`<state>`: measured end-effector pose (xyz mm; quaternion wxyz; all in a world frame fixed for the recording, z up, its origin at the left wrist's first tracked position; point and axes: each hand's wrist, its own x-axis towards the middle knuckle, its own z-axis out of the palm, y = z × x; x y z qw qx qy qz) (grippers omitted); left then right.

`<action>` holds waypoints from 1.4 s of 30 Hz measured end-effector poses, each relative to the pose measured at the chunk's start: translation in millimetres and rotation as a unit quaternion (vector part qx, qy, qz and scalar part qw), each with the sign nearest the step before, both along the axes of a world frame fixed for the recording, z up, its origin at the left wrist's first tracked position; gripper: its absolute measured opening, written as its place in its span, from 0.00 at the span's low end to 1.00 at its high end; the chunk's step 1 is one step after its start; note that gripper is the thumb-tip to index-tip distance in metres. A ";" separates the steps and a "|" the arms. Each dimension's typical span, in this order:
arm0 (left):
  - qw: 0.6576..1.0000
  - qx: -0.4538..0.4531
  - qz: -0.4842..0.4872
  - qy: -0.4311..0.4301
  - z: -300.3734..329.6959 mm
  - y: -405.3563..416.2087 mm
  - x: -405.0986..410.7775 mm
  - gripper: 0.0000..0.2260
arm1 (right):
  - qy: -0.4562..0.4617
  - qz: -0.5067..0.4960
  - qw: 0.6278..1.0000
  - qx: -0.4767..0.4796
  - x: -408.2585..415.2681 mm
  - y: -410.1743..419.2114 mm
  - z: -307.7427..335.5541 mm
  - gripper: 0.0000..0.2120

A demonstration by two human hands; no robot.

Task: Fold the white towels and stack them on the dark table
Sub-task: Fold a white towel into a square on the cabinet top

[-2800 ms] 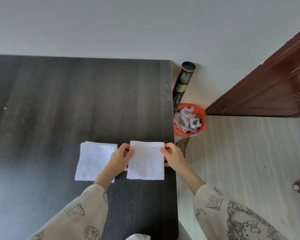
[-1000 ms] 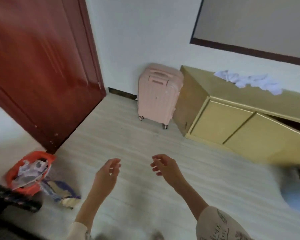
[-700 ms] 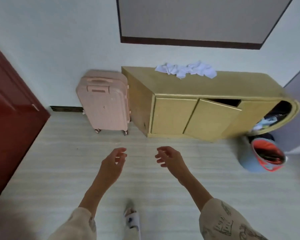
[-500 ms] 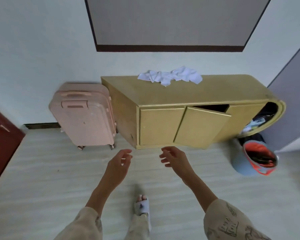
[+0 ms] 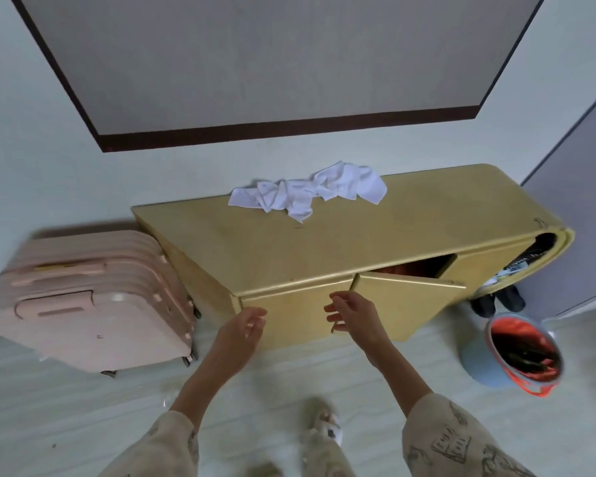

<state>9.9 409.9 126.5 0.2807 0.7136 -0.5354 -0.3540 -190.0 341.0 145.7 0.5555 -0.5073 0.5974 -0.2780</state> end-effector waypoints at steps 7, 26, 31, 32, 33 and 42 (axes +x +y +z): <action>0.998 0.051 0.043 -0.009 -35.7 -140.7 25.4 0.11 | 0.020 0.017 0.999 0.025 20.7 -163.3 -34.7 0.08; 0.980 0.124 0.006 -0.153 -151.6 -409.6 -21.7 0.15 | 0.450 0.490 0.746 -0.029 27.2 -401.1 -177.6 0.33; 0.969 0.128 0.021 -0.212 -173.6 -433.4 -13.6 0.17 | 0.435 0.502 0.747 -0.025 20.4 -407.8 -183.7 0.32; 0.966 0.133 0.028 -0.220 -176.5 -436.5 -10.8 0.15 | 0.430 0.504 0.749 -0.018 20.4 -410.0 -183.1 0.32; 0.965 0.135 0.035 -0.221 -178.0 -438.6 -8.5 0.12 | 0.426 0.506 0.750 -0.010 20.1 -411.8 -182.4 0.32; 0.993 -0.032 0.077 -0.084 -107.6 -441.3 16.4 0.05 | 0.277 0.318 0.903 -0.086 62.2 -443.0 -123.1 0.38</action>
